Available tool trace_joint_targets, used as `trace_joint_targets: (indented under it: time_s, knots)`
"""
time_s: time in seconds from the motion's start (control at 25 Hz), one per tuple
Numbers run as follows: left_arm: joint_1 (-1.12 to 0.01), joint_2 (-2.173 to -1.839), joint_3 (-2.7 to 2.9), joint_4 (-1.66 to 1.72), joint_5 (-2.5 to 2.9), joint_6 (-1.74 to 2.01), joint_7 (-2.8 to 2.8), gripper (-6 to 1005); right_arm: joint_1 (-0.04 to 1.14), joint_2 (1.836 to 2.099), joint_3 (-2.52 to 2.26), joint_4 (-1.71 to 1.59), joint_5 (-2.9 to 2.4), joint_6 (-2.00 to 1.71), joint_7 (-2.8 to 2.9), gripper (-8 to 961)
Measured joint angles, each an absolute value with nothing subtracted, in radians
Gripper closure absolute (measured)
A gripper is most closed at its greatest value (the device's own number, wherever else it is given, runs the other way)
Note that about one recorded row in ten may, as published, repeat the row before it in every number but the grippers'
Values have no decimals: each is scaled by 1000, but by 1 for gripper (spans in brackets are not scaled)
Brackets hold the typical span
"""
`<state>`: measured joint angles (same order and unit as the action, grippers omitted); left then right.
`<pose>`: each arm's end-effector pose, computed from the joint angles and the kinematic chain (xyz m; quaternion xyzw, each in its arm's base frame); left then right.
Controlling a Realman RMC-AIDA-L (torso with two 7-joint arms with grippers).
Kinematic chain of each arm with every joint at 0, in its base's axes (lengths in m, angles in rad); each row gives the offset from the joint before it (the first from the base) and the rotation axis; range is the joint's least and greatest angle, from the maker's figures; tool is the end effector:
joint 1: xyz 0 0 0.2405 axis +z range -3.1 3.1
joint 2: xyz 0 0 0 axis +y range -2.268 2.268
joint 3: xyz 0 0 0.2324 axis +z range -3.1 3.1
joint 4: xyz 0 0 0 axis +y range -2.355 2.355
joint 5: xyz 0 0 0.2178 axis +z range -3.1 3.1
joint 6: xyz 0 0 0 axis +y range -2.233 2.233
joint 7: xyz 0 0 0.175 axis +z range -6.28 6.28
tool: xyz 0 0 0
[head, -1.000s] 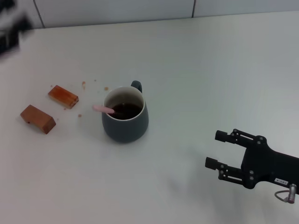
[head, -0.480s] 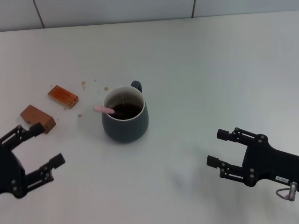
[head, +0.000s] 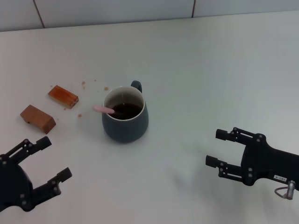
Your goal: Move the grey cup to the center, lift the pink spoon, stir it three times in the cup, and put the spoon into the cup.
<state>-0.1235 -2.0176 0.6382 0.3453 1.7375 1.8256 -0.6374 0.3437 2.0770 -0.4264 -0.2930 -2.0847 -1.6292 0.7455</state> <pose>-0.3124 0.1934 -0.0009 -0.8879 -0.1190 -0.3546 0.2679 0.2939 0.2425 -0.0533 -0.9201 0.1588 0.3020 0.1924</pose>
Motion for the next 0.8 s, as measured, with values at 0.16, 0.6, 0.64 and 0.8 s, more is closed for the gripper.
trace_joint_targets:
  time_s: [0.16, 0.6, 0.64, 0.8]
  knots:
    - [-143, -2023, 632, 346, 1741, 1798, -644, 186, 344, 2077, -428, -293, -2085, -1629, 745, 192]
    - [-178, -2026, 632, 358, 1743, 1766, -680, 186, 340, 2079, -428, -292, -2087, -1631, 745, 191]
    - [-181, -2025, 631, 360, 1743, 1766, -686, 186, 338, 2078, -428, -291, -2088, -1630, 745, 191]
    - [-184, -2024, 632, 361, 1743, 1763, -687, 186, 338, 2079, -428, -290, -2088, -1630, 745, 191]
